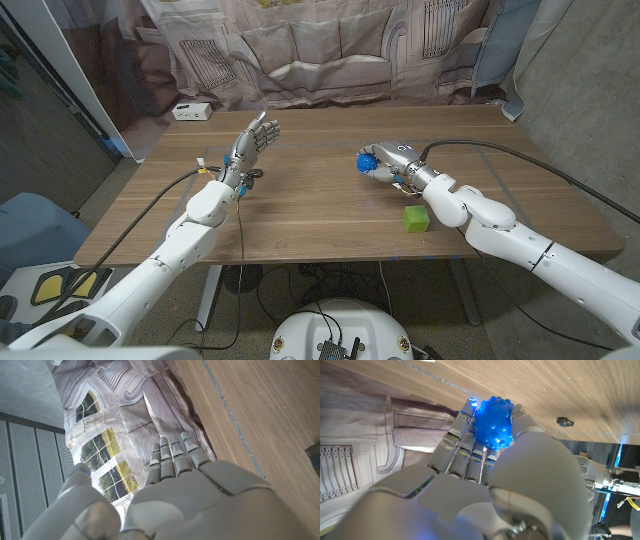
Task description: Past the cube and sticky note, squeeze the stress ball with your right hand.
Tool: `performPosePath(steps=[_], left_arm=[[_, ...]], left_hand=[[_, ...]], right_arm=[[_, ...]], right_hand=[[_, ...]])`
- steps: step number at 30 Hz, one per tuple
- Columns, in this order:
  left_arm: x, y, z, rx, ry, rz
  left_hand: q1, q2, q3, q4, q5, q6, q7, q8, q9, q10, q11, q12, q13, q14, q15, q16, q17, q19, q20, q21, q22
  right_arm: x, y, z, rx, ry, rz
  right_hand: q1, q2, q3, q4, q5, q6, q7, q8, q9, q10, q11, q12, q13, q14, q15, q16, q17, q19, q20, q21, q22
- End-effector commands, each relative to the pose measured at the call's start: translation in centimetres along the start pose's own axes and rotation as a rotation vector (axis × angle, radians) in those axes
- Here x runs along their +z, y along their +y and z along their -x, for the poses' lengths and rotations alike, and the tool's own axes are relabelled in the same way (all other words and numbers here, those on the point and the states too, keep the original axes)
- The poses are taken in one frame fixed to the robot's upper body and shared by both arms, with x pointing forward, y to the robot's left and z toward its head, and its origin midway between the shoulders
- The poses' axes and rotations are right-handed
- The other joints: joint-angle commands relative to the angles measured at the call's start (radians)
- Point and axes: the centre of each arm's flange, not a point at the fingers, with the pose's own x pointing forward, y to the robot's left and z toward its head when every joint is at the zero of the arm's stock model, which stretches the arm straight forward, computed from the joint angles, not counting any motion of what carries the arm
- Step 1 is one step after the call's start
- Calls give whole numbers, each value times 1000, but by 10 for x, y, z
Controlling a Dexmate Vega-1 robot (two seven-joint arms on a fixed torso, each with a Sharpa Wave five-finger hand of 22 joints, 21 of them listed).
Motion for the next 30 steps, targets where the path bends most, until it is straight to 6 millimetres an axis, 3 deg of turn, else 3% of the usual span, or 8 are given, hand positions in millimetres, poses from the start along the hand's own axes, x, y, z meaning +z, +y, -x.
performPosePath(steps=[1,25,30], left_arm=[[3,-2,-1,-7,1,-6],[2,-7,-3,-5,-6,3],[1,-8,-3,-5,-4,3]], left_hand=[[5,10,3,-5,-1,10,-3,0,3,9,0,-2,3,9,0,-1,3,11,1,-5,1],[7,15,5,-8,-1,10,-2,-1,3,12,-1,-2,3,9,-1,-2,2,11,2,-5,1],[7,17,5,-8,-1,10,-2,-1,3,10,-1,-3,3,9,-1,-2,2,10,3,-5,1]], right_arm=[[0,-13,9,-133,16,-40],[-1,-38,22,-317,10,-92],[-3,-38,24,-343,6,-106]], right_hand=[[-2,6,-5,-4,3,1,-2,-7,1,5,-2,-6,0,-12,5,-3,5,-11,1,-10,4],[21,0,-8,-20,4,0,-10,-18,2,4,-6,-16,0,-16,-6,-3,11,-15,-4,-16,4],[60,10,1,-32,7,17,-5,-18,3,16,-8,-17,2,10,-19,11,16,16,-15,-7,5]])
